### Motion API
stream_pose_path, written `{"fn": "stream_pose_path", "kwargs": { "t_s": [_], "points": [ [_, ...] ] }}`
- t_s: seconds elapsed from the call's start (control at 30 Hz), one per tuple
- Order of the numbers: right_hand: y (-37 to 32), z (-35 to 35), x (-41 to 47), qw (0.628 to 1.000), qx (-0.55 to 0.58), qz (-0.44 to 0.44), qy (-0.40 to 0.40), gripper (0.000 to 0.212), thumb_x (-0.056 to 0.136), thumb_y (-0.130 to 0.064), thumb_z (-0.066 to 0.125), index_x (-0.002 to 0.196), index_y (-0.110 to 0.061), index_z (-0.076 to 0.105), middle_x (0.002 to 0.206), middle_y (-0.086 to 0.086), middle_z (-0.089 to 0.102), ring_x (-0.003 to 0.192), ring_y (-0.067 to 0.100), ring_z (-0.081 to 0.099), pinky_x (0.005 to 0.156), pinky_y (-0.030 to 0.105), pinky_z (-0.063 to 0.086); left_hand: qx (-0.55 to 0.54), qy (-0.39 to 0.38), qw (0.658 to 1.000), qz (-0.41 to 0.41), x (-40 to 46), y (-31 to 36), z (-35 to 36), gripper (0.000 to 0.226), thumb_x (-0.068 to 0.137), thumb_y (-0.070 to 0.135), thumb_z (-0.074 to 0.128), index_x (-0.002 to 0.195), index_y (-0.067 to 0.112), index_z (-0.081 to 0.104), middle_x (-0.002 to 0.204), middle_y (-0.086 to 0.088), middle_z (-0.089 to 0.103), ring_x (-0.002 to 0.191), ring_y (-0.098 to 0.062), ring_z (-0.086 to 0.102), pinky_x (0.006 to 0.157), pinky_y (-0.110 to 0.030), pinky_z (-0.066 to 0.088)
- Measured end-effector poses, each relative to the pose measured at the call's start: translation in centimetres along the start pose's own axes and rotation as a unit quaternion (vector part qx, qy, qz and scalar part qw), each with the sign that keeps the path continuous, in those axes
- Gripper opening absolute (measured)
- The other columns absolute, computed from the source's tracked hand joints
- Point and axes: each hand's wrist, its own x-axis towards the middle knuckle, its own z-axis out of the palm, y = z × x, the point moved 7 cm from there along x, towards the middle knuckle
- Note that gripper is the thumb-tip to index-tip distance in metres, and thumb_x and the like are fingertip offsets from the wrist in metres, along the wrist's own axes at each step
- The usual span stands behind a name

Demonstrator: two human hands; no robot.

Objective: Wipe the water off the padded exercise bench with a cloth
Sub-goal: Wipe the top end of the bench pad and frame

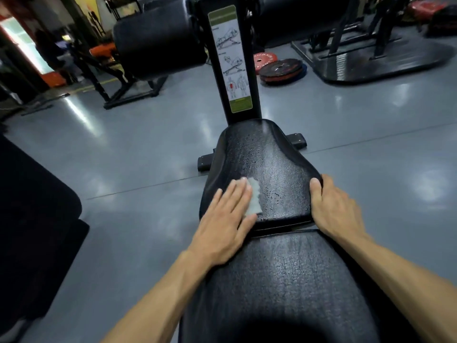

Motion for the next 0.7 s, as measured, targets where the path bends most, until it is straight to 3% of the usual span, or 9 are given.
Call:
{"fn": "stream_pose_path", "kwargs": {
  "t_s": [0.07, 0.2, 0.3, 0.37, 0.47, 0.53, 0.63, 0.7],
  "points": [
    [-0.1, 0.0, 0.0, 1.000, 0.003, -0.002, 0.002, 0.047, 0.105, -0.055, 0.016, 0.120, -0.020, 0.043, 0.123, 0.023, 0.065, 0.108, 0.045, 0.061, 0.091, 0.053, 0.046, 0.026, -0.003, 0.998, 0.060, -0.5, -0.1, 0.0, 0.062, 0.108, 0.050, 0.011, 0.164, 0.025, 0.008, 0.171, 0.011, -0.003, 0.157, -0.007, -0.009, 0.129, -0.038, 0.000],
    [-0.1, 0.0, 0.1, 1.000, -0.004, 0.003, 0.004, 0.051, 0.104, -0.057, 0.015, 0.125, -0.021, 0.044, 0.123, 0.021, 0.065, 0.108, 0.044, 0.062, 0.091, 0.053, 0.047, -0.043, 0.015, 0.995, -0.083, 0.2, -6.1, -1.3, 0.063, 0.103, 0.050, 0.010, 0.163, 0.030, 0.012, 0.168, 0.018, 0.000, 0.156, -0.003, -0.008, 0.128, -0.045, 0.006],
    [0.0, 0.0, 0.1, 1.000, -0.006, 0.010, 0.005, 0.053, 0.102, -0.059, 0.014, 0.127, -0.022, 0.043, 0.123, 0.020, 0.065, 0.108, 0.044, 0.062, 0.093, 0.054, 0.047, -0.022, -0.023, 0.999, 0.034, 0.1, -2.3, -1.1, 0.066, 0.098, 0.038, 0.022, 0.163, 0.027, 0.017, 0.170, 0.013, 0.005, 0.157, -0.008, -0.004, 0.129, -0.041, 0.002],
    [0.0, 0.0, 0.1, 1.000, -0.005, 0.012, 0.004, 0.052, 0.103, -0.058, 0.015, 0.127, -0.022, 0.044, 0.123, 0.021, 0.065, 0.107, 0.045, 0.061, 0.093, 0.053, 0.047, 0.025, -0.019, 0.996, 0.087, 0.3, -1.7, -1.9, 0.070, 0.091, 0.032, 0.027, 0.161, 0.025, 0.030, 0.169, 0.010, 0.017, 0.158, -0.014, 0.005, 0.128, -0.040, 0.004],
    [0.1, 0.0, 0.1, 1.000, -0.006, 0.015, 0.000, 0.051, 0.104, -0.057, 0.017, 0.128, -0.021, 0.045, 0.124, 0.021, 0.065, 0.108, 0.044, 0.061, 0.093, 0.052, 0.047, -0.020, 0.051, 0.998, -0.002, 1.2, -3.1, -3.9, 0.071, 0.085, 0.029, 0.027, 0.152, 0.016, 0.047, 0.164, 0.001, 0.034, 0.155, -0.022, 0.023, 0.127, -0.047, 0.019],
    [0.0, 0.0, 0.2, 1.000, -0.006, 0.014, -0.001, 0.051, 0.104, -0.057, 0.017, 0.129, -0.022, 0.044, 0.124, 0.021, 0.065, 0.109, 0.044, 0.061, 0.093, 0.052, 0.046, -0.027, 0.029, 0.999, 0.003, 1.1, -0.7, -2.9, 0.072, 0.091, 0.036, 0.023, 0.158, 0.013, 0.035, 0.168, -0.002, 0.023, 0.157, -0.021, 0.016, 0.129, -0.041, 0.012],
    [0.1, 0.1, 0.2, 1.000, -0.006, 0.014, -0.001, 0.051, 0.104, -0.057, 0.017, 0.127, -0.021, 0.045, 0.122, 0.021, 0.065, 0.107, 0.044, 0.061, 0.091, 0.052, 0.046, 0.013, -0.033, 0.998, 0.042, 0.9, 2.0, -0.1, 0.073, 0.102, 0.054, 0.012, 0.164, 0.016, 0.005, 0.171, 0.001, -0.010, 0.157, -0.012, -0.016, 0.129, -0.035, -0.004],
    [0.0, 0.1, 0.3, 1.000, -0.007, 0.011, 0.000, 0.050, 0.105, -0.056, 0.017, 0.125, -0.020, 0.045, 0.120, 0.022, 0.065, 0.105, 0.045, 0.061, 0.090, 0.052, 0.046, 0.015, -0.033, 0.997, 0.065, 1.8, 0.9, 0.1, 0.070, 0.105, 0.056, 0.010, 0.164, 0.020, 0.001, 0.171, 0.006, -0.013, 0.155, -0.007, -0.019, 0.129, -0.037, -0.004]
  ]
}}
